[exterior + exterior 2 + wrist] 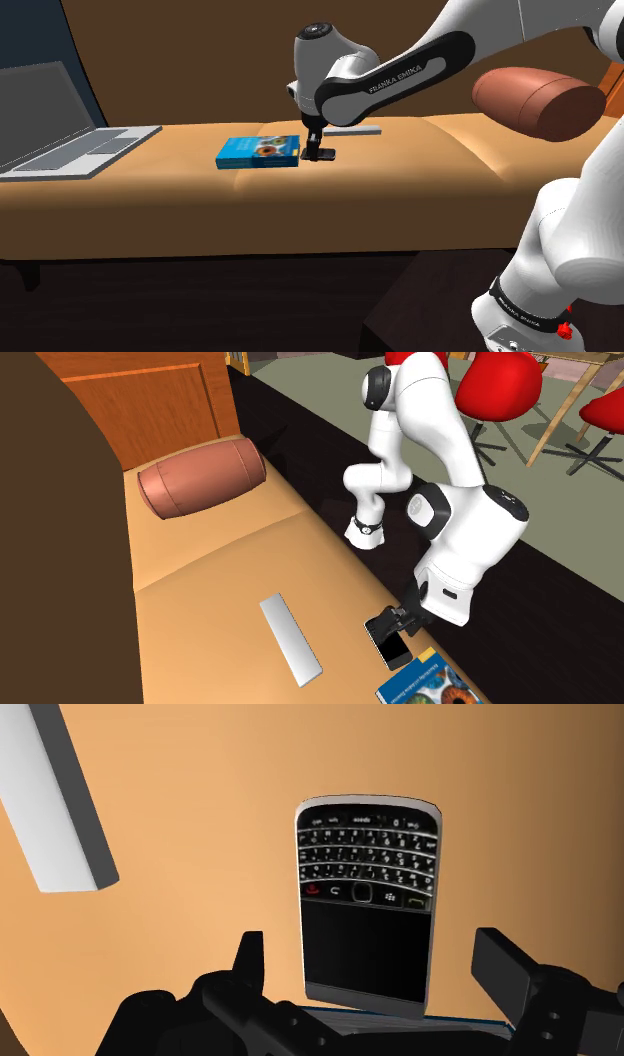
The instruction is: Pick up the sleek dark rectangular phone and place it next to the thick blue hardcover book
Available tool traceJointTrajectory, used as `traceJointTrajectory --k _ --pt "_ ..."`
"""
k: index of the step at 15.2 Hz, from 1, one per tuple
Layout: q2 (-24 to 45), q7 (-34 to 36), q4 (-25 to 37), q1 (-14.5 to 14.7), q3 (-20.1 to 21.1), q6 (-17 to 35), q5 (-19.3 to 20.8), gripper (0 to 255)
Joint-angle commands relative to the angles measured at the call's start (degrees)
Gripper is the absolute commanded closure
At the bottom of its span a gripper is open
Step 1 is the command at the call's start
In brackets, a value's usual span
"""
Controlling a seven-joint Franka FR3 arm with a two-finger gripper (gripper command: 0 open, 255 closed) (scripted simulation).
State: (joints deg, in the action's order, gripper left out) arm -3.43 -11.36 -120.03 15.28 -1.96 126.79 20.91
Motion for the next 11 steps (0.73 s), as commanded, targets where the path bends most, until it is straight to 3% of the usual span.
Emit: traceJointTrajectory --k 1,4,11 --pt "-1.0 -0.2 0.7 0.3 0.3 -1.8 -0.3 0" --pt "-3.3 -0.6 3.2 1.0 1.0 -6.7 -1.2 0" --pt "-3.3 -0.6 3.2 1.0 1.0 -6.7 -1.2 0"
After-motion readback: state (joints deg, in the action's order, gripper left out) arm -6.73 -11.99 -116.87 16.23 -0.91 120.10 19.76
